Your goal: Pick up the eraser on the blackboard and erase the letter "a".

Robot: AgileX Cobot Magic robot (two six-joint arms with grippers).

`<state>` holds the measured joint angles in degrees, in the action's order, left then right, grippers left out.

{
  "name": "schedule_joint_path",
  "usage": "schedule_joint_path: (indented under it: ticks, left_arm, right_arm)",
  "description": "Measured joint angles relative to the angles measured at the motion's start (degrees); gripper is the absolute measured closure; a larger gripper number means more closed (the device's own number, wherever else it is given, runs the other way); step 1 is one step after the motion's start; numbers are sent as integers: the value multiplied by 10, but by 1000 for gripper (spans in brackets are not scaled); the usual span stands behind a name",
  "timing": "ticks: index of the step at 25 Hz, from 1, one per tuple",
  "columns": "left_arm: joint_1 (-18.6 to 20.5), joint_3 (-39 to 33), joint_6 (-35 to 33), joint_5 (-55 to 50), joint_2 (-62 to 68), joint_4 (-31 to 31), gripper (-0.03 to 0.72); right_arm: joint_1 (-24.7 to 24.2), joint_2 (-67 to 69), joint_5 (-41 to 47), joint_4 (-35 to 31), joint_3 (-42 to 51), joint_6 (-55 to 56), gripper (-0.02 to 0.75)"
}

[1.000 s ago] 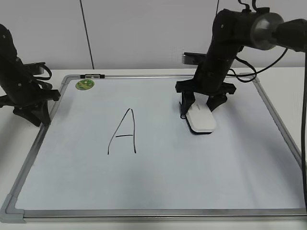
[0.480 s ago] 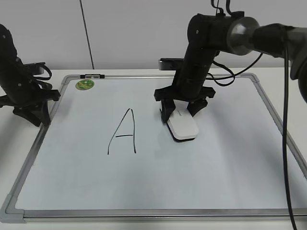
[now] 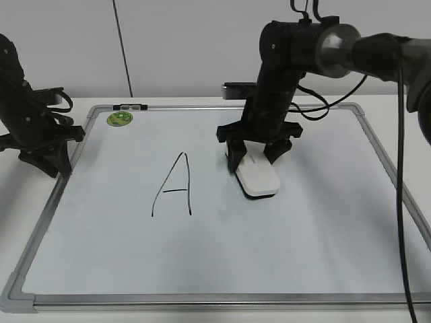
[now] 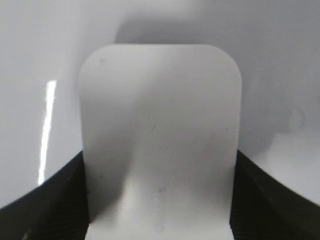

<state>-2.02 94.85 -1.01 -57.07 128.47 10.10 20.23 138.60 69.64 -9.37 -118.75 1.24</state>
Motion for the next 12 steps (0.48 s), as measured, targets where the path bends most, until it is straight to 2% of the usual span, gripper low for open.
schedule_joint_path:
  ticks: [8, 12]
  left_arm:
    - [0, 0, 0, 0, 0, 0, 508]
    - [0, 0, 0, 0, 0, 0, 506]
  right_arm:
    - [-82, -10, 0, 9, 7, 2, 206]
    - [-91, -18, 1, 15, 11, 2, 206]
